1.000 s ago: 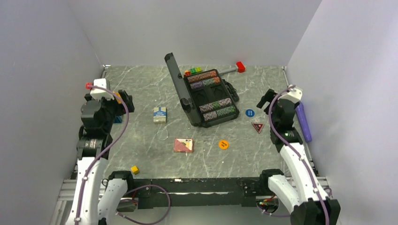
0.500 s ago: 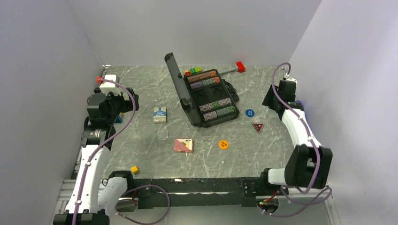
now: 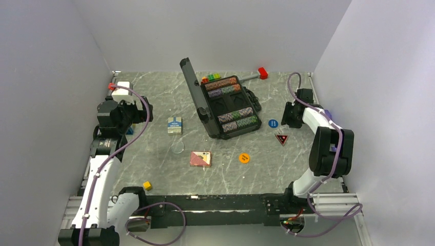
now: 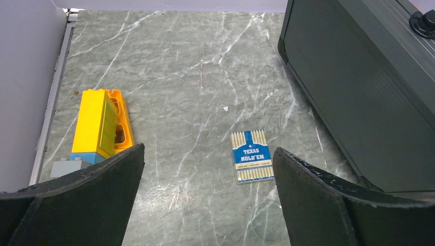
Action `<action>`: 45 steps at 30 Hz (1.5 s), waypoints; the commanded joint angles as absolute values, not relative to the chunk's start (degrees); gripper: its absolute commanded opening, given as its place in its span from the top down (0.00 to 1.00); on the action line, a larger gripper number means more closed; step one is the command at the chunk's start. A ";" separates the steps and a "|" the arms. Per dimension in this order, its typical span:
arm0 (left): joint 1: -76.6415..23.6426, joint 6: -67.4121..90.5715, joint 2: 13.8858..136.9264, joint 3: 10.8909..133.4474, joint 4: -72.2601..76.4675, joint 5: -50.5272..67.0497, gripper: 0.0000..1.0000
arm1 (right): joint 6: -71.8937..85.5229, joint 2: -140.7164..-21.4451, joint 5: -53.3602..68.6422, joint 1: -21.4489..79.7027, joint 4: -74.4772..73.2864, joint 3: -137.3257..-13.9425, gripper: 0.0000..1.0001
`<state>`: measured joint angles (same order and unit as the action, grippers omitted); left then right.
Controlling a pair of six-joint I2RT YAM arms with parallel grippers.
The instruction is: Pack up texas hold em set
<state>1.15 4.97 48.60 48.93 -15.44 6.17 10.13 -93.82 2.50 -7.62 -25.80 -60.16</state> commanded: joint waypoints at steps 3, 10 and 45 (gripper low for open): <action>1.26 4.04 49.19 50.36 -15.03 6.11 0.01 | 8.97 -96.01 2.46 -7.42 -26.43 -60.47 0.55; 1.24 3.96 49.31 50.23 -14.86 6.01 0.01 | 8.61 -98.26 2.53 -7.05 -26.38 -60.62 0.58; 1.23 4.04 49.09 50.36 -15.34 4.68 0.01 | 9.76 -99.19 2.45 -6.86 -26.41 -61.15 1.00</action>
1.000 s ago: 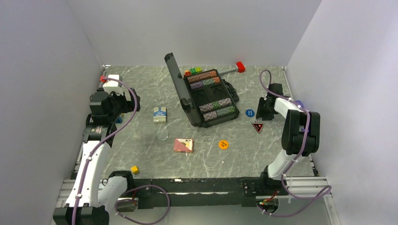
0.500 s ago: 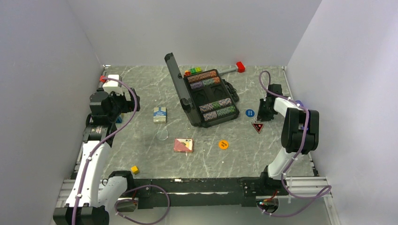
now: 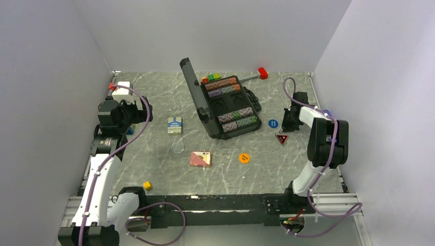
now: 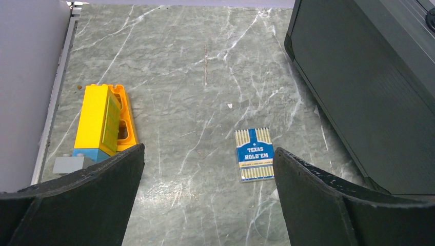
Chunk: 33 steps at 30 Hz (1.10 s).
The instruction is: Pack up texas hold em set
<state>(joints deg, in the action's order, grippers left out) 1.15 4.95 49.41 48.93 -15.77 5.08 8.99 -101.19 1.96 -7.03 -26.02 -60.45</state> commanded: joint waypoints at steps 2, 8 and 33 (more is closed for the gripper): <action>1.28 4.04 49.04 50.36 -15.38 4.66 0.01 | 10.48 -97.20 3.39 -6.84 -26.41 -61.16 1.00; 1.26 4.22 48.74 50.36 -15.42 4.36 0.01 | 18.01 -88.44 9.69 -6.85 -22.16 -59.85 1.00; 1.26 4.48 47.48 50.02 -15.45 1.95 0.01 | 55.20 -89.19 -7.34 18.94 18.62 -53.92 1.00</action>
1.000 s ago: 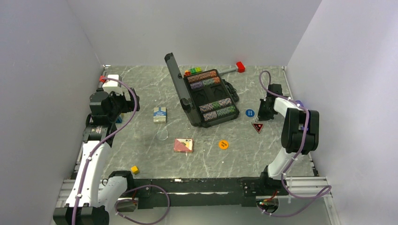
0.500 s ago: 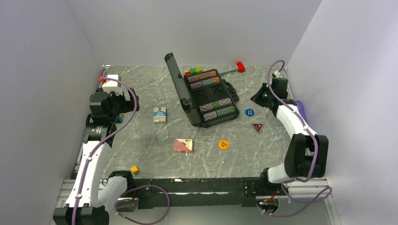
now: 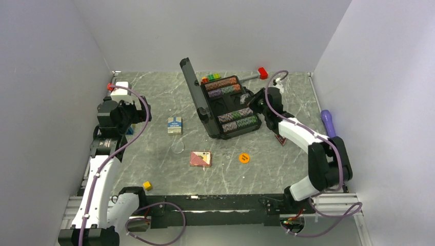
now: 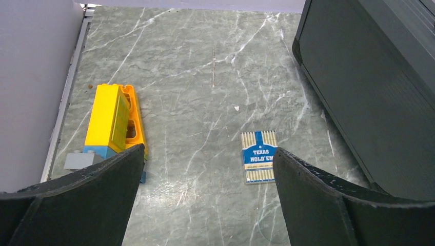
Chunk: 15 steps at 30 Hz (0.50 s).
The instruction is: Pack up texas hold em set
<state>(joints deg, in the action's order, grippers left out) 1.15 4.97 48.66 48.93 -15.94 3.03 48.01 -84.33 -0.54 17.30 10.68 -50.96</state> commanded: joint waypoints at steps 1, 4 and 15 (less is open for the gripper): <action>1.23 4.48 47.40 50.01 -15.42 1.89 0.01 | 55.80 -90.56 -8.13 19.57 18.81 -54.71 1.00; 1.25 4.44 47.20 49.94 -15.44 1.64 0.01 | 57.03 -94.38 -9.49 20.45 19.36 -57.26 1.00; 1.26 4.57 46.63 49.83 -15.36 1.75 0.01 | 57.12 -104.21 -14.34 21.01 15.38 -64.88 1.00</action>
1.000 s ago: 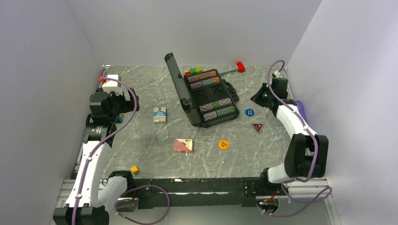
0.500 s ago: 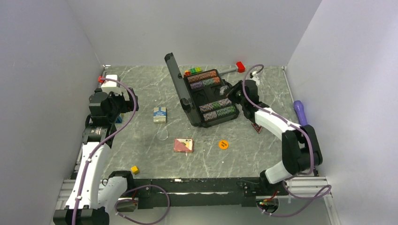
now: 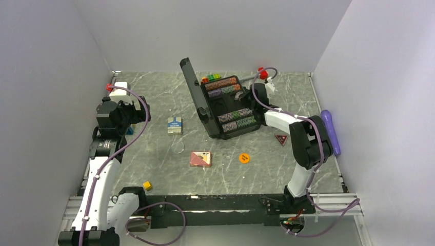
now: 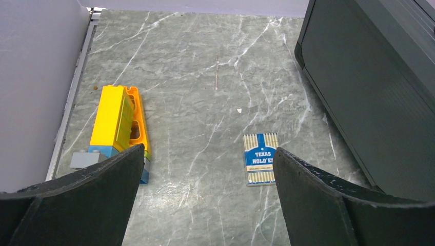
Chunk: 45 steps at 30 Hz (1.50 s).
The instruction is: Pack up texas hold em set
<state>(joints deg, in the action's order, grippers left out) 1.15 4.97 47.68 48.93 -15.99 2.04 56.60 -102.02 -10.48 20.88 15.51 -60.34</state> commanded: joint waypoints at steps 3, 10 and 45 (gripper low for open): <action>1.23 4.57 46.67 49.83 -15.32 1.76 0.01 | 56.52 -106.66 -15.07 21.01 12.88 -67.08 1.00; 1.31 4.57 46.92 49.92 -15.40 1.66 0.01 | 56.20 -110.28 -12.76 20.92 10.79 -69.20 1.00; 1.25 4.92 47.56 50.19 -15.82 1.23 0.01 | 52.41 -110.66 -15.43 20.83 2.49 -69.74 1.00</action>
<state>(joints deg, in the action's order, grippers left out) 1.15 5.08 47.72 48.93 -16.21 1.83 53.49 -113.89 -13.39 20.88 4.60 -71.29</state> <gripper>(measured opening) 0.994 0.009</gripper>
